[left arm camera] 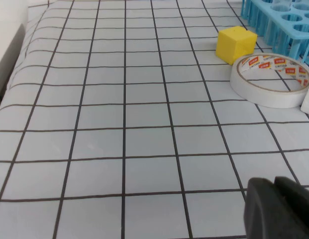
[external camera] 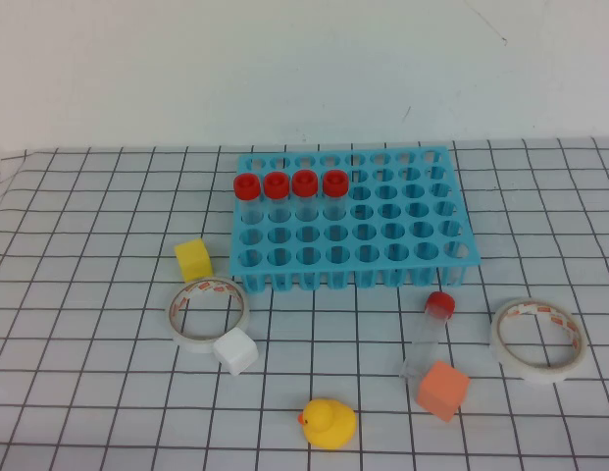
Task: Place the test tubes
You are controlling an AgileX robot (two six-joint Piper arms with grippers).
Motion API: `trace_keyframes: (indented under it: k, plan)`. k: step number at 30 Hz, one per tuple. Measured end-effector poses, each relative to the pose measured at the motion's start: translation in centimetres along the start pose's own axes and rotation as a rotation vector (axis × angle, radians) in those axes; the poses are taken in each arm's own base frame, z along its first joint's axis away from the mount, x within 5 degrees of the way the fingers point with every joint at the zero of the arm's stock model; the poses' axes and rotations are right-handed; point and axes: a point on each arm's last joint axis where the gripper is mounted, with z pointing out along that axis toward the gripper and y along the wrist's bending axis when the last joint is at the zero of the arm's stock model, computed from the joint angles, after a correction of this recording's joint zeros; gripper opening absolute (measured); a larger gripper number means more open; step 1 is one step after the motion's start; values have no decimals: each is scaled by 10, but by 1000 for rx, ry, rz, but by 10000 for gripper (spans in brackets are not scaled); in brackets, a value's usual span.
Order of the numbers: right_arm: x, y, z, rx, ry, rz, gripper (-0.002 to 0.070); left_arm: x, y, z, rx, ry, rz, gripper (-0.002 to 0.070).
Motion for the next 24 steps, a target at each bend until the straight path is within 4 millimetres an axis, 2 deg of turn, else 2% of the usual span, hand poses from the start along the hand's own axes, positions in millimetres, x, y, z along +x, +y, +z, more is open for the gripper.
trace_keyframes:
  k: [19, 24]
  plan:
    - [0, 0, 0, 0, 0, 0, -1, 0, 0, 0, 0, 0, 0, -1]
    - [0, 0, 0, 0, 0, 0, -1, 0, 1, 0, -7, 0, 57, -1]
